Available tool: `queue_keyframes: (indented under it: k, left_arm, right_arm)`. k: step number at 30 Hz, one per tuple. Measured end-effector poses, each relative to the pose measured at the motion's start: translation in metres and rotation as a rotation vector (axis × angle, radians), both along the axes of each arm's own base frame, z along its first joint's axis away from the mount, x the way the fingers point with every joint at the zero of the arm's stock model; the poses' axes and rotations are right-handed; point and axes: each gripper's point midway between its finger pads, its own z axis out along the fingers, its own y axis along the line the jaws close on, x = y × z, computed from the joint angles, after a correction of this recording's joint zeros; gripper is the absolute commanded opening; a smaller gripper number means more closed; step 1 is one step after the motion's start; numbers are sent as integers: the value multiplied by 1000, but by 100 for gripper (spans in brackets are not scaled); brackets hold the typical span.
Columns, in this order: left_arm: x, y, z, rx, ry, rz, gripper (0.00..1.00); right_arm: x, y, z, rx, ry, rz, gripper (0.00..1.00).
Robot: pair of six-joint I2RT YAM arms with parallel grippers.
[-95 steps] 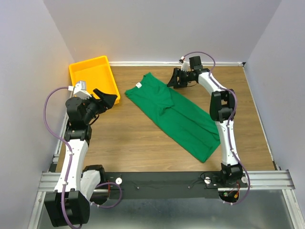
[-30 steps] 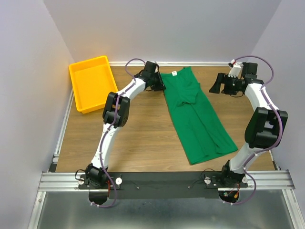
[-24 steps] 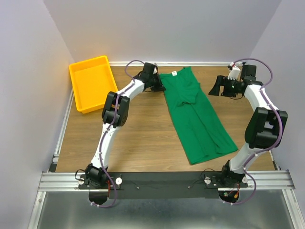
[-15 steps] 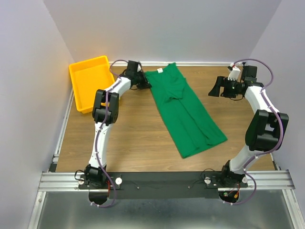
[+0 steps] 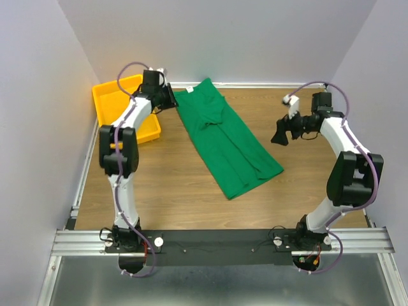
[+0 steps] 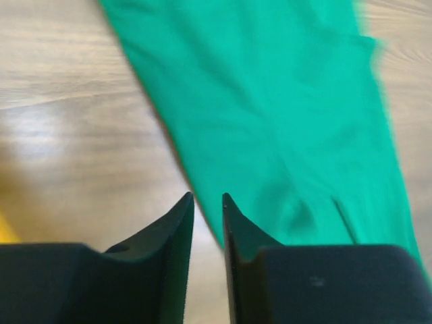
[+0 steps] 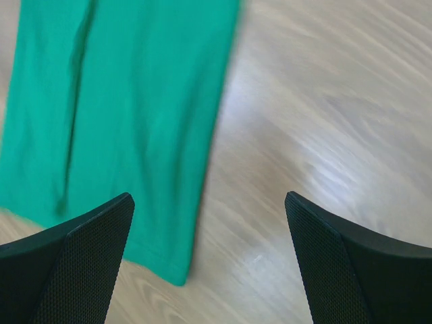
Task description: Fold and stack the t-shirts
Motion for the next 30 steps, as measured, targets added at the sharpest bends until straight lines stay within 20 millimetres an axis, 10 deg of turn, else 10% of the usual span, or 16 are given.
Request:
queue_keyframes:
  k: [2, 5, 9, 12, 15, 20, 23, 30]
  left_arm:
    - [-17, -2, 53, 63, -137, -53, 36]
    - [-48, -14, 160, 142, -469, -148, 98]
    - [-123, -38, 296, 132, -945, -245, 90]
    - [-173, -47, 332, 106, -1143, -340, 81]
    - [-199, -103, 299, 139, -1138, -498, 74]
    - [-322, -217, 135, 138, -836, -980, 63]
    - [-369, -228, 77, 193, -716, -1099, 65]
    - [-396, -262, 27, 277, -635, -1169, 67]
  right_arm:
    - [-15, 13, -2, -65, -108, 184, 100]
    - [-57, 27, -8, -168, -313, 490, 100]
    - [-85, 30, -18, -237, -416, 777, 93]
    - [-82, 29, -33, -199, -349, 913, 90]
    - [-91, 24, -52, -194, -292, 995, 88]
    - [-116, 20, -55, -181, -226, 1063, 83]
    - [-120, 19, -55, -176, -214, 1077, 82]
    - [-121, 20, -56, -152, -214, 1077, 82]
